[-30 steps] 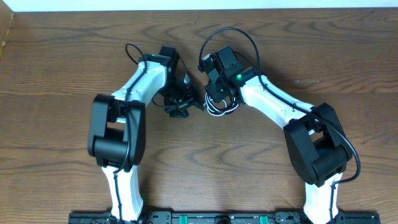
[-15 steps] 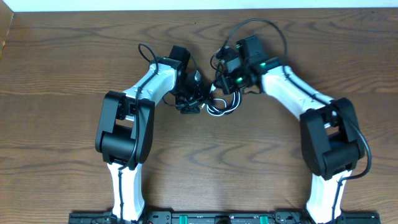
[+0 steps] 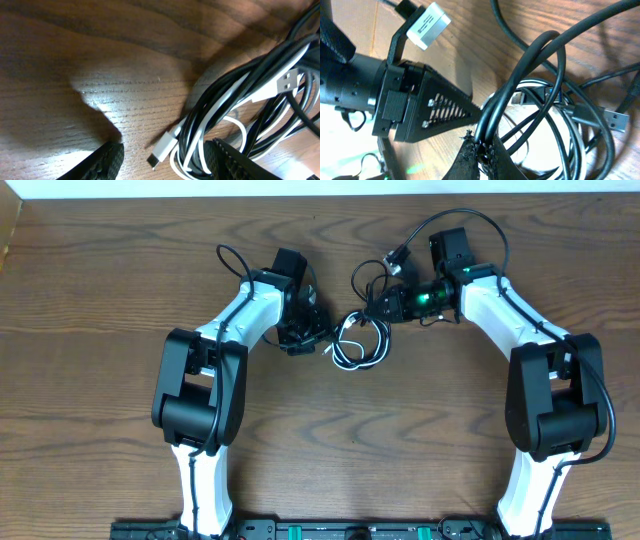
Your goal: Untangle cables
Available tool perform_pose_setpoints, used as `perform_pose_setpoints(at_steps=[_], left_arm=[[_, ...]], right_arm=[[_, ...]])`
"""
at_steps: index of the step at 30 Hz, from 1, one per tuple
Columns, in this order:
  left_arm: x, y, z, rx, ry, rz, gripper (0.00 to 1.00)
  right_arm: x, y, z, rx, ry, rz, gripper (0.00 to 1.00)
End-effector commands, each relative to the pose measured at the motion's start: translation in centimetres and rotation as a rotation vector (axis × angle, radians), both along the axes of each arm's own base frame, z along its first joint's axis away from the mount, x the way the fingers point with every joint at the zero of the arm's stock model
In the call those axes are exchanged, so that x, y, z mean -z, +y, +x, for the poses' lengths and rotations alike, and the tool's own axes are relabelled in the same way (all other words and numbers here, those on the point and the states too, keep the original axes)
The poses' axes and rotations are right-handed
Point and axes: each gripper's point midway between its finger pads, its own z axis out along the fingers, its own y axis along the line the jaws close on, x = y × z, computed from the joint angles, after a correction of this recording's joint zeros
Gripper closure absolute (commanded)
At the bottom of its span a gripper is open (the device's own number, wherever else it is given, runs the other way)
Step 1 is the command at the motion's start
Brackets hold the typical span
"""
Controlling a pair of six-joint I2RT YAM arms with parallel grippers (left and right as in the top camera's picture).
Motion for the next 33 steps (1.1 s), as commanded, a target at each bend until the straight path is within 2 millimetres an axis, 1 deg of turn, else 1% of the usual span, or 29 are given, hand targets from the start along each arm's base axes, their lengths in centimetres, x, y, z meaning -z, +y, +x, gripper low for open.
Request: perform_pose_setpoints(at_steps=[1, 5, 9, 11, 13, 14, 17, 19, 21, 22, 23, 24, 25, 26, 29, 32, 33], left_arm=[[3.1, 2.0, -0.8, -0.018, 0.029, 0.114, 0.39], [3.9, 2.2, -1.2, -0.017, 0.033, 0.115, 0.39], [4.1, 2.2, -1.4, -0.018, 0.034, 0.115, 0.39], [4.1, 2.2, -1.4, -0.017, 0.035, 0.111, 0.39], [3.8, 1.6, -1.7, -0.012, 0.048, 0.076, 0.39], [3.5, 1.4, -1.7, 0.000, 0.047, 0.055, 0.39], [2.2, 2.0, -1.9, -0.014, 0.065, 0.048, 0.38], [0.8, 2.5, -2.0, -0.016, 0.066, 0.041, 0.38], [-0.7, 2.6, -2.1, 0.034, 0.023, 0.033, 0.38], [-1.3, 2.6, -2.1, 0.059, 0.003, 0.030, 0.37], [-1.8, 2.6, -2.2, 0.080, -0.011, 0.028, 0.34], [-2.1, 2.5, -2.4, 0.091, -0.013, 0.028, 0.34], [-2.2, 2.5, -2.7, 0.093, -0.002, 0.031, 0.34], [-1.9, 2.4, -3.2, 0.100, 0.013, 0.036, 0.34], [-0.9, 1.9, -3.8, 0.117, 0.024, 0.041, 0.34], [0.1, 0.9, -4.0, 0.144, 0.020, 0.040, 0.34], [0.8, 0.1, -4.2, 0.163, 0.019, 0.041, 0.34]], right_arm=[[-1.7, 0.3, -0.5, -0.033, -0.029, 0.047, 0.99], [-1.7, 0.4, -0.8, -0.039, -0.016, 0.056, 0.99], [-3.4, 0.9, -1.3, -0.071, 0.001, 0.165, 0.99], [-3.6, 0.4, -0.9, -0.044, 0.023, 0.177, 0.99], [-3.4, -0.4, -0.5, -0.022, 0.026, 0.170, 0.99], [-3.4, -0.7, -0.4, -0.013, 0.031, 0.169, 0.99], [-3.1, -1.3, -0.1, 0.007, 0.030, 0.153, 0.99], [-2.0, -2.0, 0.4, 0.050, 0.033, 0.080, 0.99], [-1.0, -2.6, 0.7, 0.089, 0.050, 0.016, 0.99], [-0.8, -2.6, 0.7, 0.095, 0.054, 0.002, 0.99], [-0.8, -2.4, 0.6, 0.090, 0.054, 0.000, 0.99], [-0.8, -2.2, 0.5, 0.087, 0.053, 0.001, 0.98], [-0.8, -2.2, 0.5, 0.085, 0.052, 0.001, 0.97], [-0.8, -1.9, 0.4, 0.079, 0.053, 0.000, 0.96], [-0.7, -1.4, 0.0, 0.066, 0.058, -0.001, 0.90], [-0.7, -0.8, -0.3, 0.052, 0.060, -0.002, 0.89], [-0.7, -0.5, -0.5, 0.045, 0.058, -0.002, 0.84]])
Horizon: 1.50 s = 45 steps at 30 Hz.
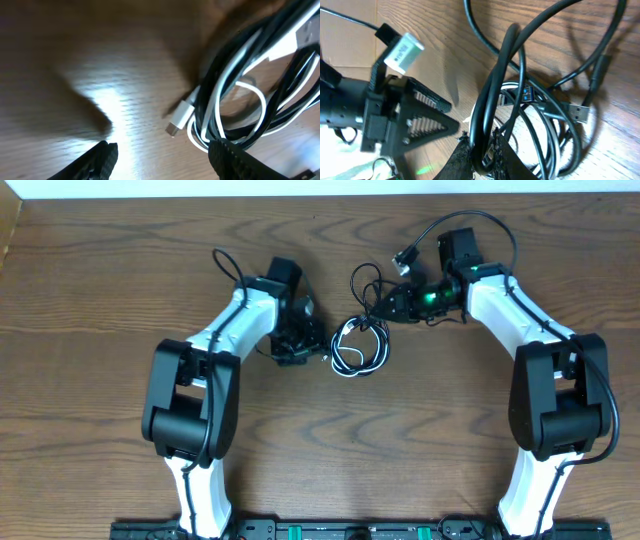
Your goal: Untangle cables
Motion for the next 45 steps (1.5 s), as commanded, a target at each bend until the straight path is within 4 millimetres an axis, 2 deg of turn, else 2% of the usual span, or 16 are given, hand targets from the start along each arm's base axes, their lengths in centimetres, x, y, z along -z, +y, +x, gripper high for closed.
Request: perform_pose_setpoints(at_steps=[1, 4, 5, 9, 10, 14, 15, 18, 22, 26, 27, 31, 38, 45], left_arm=[[1.9, -1.4, -1.0, 0.061, 0.014, 0.015, 0.34], [2.7, -1.9, -1.2, 0.056, 0.021, 0.029, 0.34], [3.0, -1.9, -1.2, 0.048, 0.023, 0.043, 0.35], [3.3, -2.0, -1.2, 0.047, 0.026, 0.053, 0.58], [3.3, -2.0, -1.2, 0.047, 0.026, 0.053, 0.60], [3.3, -2.0, -1.2, 0.047, 0.025, 0.053, 0.62], [3.3, -2.0, -1.2, 0.047, 0.025, 0.053, 0.65], [3.3, -2.0, -1.2, 0.047, 0.026, 0.053, 0.65], [3.3, -2.0, -1.2, 0.048, 0.026, 0.053, 0.66], [3.3, -2.0, -1.2, 0.048, 0.026, 0.053, 0.66], [3.3, -2.0, -1.2, 0.047, 0.026, 0.053, 0.69], [3.3, -2.0, -1.2, 0.047, 0.025, 0.053, 0.77], [3.3, -2.0, -1.2, 0.047, 0.026, 0.053, 0.77], [3.3, -2.0, -1.2, 0.047, 0.025, 0.053, 0.77]], right_arm=[[-1.0, 0.8, -0.5, -0.015, -0.016, 0.003, 0.78], [-0.9, 0.7, -0.5, -0.013, -0.016, 0.001, 0.66], [-0.8, 0.5, -0.4, -0.007, -0.017, -0.011, 0.64], [-0.3, 0.1, -0.4, 0.004, -0.008, -0.041, 0.57], [-0.2, 0.2, -0.5, 0.003, -0.003, -0.042, 0.56], [-0.2, 0.3, -0.7, -0.001, 0.004, -0.044, 0.58], [-0.1, 0.3, -0.9, -0.002, 0.010, -0.046, 0.59], [-0.1, 0.1, -0.9, -0.008, 0.006, -0.047, 0.55], [-1.6, 0.0, -1.0, -0.036, 0.001, 0.062, 0.53], [-1.9, -1.8, -0.7, -0.049, -0.040, 0.086, 0.56], [-1.8, -2.1, -0.8, -0.060, -0.054, 0.082, 0.56], [-1.2, -2.8, -1.5, -0.130, -0.114, 0.041, 0.56], [0.2, -2.6, -2.1, -0.177, -0.136, -0.057, 0.56], [2.5, -2.3, -2.3, -0.212, -0.163, -0.254, 0.58]])
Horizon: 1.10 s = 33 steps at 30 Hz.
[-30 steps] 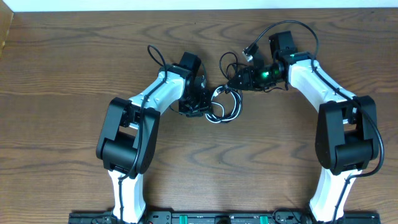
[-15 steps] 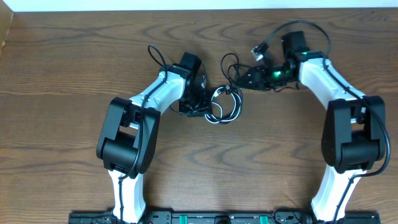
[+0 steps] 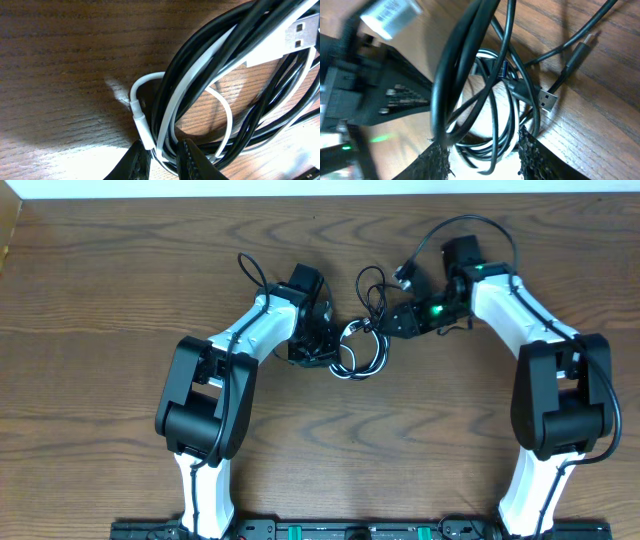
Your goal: Untangle cables
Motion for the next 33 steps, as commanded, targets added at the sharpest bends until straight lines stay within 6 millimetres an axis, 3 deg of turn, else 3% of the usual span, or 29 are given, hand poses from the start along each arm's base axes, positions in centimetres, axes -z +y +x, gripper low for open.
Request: perform_pose_setpoints(at_steps=[1, 6, 12, 20, 33], left_arm=[[2.0, 1.1, -0.6, -0.001, 0.035, 0.064, 0.77], [2.0, 1.1, -0.6, -0.001, 0.034, 0.064, 0.77], [2.0, 1.1, -0.6, -0.001, 0.035, 0.064, 0.77], [2.0, 1.1, -0.5, 0.000, 0.033, 0.064, 0.77], [2.0, 1.1, -0.5, 0.000, 0.032, 0.063, 0.77]], right_arm=[[0.2, 0.3, 0.0, -0.034, -0.071, -0.097, 0.59], [0.4, 1.4, 1.0, -0.055, -0.154, -0.142, 0.61], [1.3, 0.9, 2.4, -0.041, -0.239, -0.283, 0.61], [0.6, 3.0, 2.6, -0.059, -0.278, -0.221, 0.64], [-0.8, 3.9, 5.0, 0.033, -0.338, -0.168, 0.64]])
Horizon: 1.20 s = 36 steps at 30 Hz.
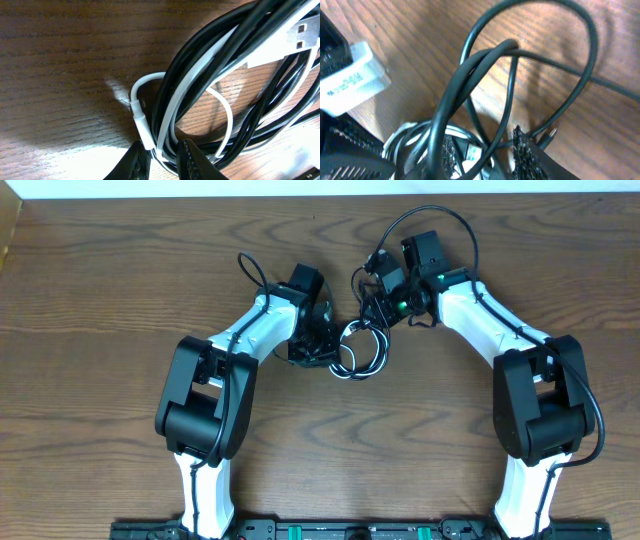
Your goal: Untangle cables
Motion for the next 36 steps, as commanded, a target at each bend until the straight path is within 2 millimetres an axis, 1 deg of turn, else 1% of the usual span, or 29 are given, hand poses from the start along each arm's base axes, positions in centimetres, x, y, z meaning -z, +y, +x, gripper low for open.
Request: perform_pose_setpoints(at_steps=[1, 2, 4, 5, 6, 10, 12, 14, 16, 18, 21, 22, 24, 25, 28, 29, 32, 36], left_arm=[[2.0, 1.1, -0.5, 0.000, 0.032, 0.063, 0.77], [2.0, 1.1, -0.5, 0.000, 0.033, 0.064, 0.77], [2.0, 1.1, -0.5, 0.000, 0.032, 0.063, 0.77], [2.0, 1.1, -0.5, 0.000, 0.032, 0.063, 0.77], [2.0, 1.1, -0.5, 0.000, 0.032, 0.063, 0.77], [2.0, 1.1, -0.5, 0.000, 0.033, 0.064, 0.77], [2.0, 1.1, -0.5, 0.000, 0.033, 0.064, 0.77], [2.0, 1.1, -0.5, 0.000, 0.033, 0.064, 0.77], [2.0, 1.1, -0.5, 0.000, 0.033, 0.064, 0.77], [2.0, 1.1, -0.5, 0.000, 0.033, 0.064, 0.77], [2.0, 1.1, -0.5, 0.000, 0.033, 0.064, 0.77], [2.0, 1.1, -0.5, 0.000, 0.033, 0.064, 0.77], [2.0, 1.1, -0.5, 0.000, 0.032, 0.063, 0.77], [2.0, 1.1, -0.5, 0.000, 0.032, 0.063, 0.77], [2.0, 1.1, -0.5, 0.000, 0.032, 0.063, 0.77], [2.0, 1.1, -0.5, 0.000, 0.032, 0.063, 0.77], [2.0, 1.1, -0.5, 0.000, 0.032, 0.063, 0.77], [2.0, 1.1, -0.5, 0.000, 0.032, 0.063, 0.77]], right_arm=[[-1.3, 0.6, 0.1, 0.005, -0.024, 0.022, 0.66], [-1.3, 0.6, 0.1, 0.005, -0.027, 0.023, 0.68], [-1.3, 0.6, 0.1, 0.005, -0.026, 0.023, 0.88], [-1.3, 0.6, 0.1, 0.006, -0.026, 0.023, 0.96], [-1.3, 0.6, 0.1, 0.007, -0.026, 0.023, 0.99], [-1.8, 0.1, 0.8, 0.034, -0.037, 0.036, 0.99], [-2.6, -0.2, 0.8, 0.043, -0.035, 0.059, 0.99], [-4.0, -0.3, 0.7, 0.030, -0.038, 0.108, 0.99], [-5.9, -0.2, 0.4, 0.007, -0.044, 0.175, 0.99], [-7.9, -0.7, 0.1, -0.001, -0.052, 0.222, 0.99], [-10.3, -2.6, -0.4, 0.045, -0.056, 0.225, 0.99], [-10.7, -2.9, -0.5, 0.050, -0.058, 0.226, 0.99], [-12.6, -4.2, -0.9, 0.074, -0.077, 0.229, 0.99], [-13.2, -4.6, -1.1, 0.081, -0.085, 0.230, 0.99], [-16.2, -6.2, -1.8, 0.110, -0.132, 0.237, 0.99], [-17.9, -6.9, -2.2, 0.122, -0.167, 0.242, 0.99], [-20.9, -7.9, -3.0, 0.133, -0.236, 0.252, 0.99], [-24.3, -8.5, -4.2, 0.135, -0.326, 0.266, 0.99]])
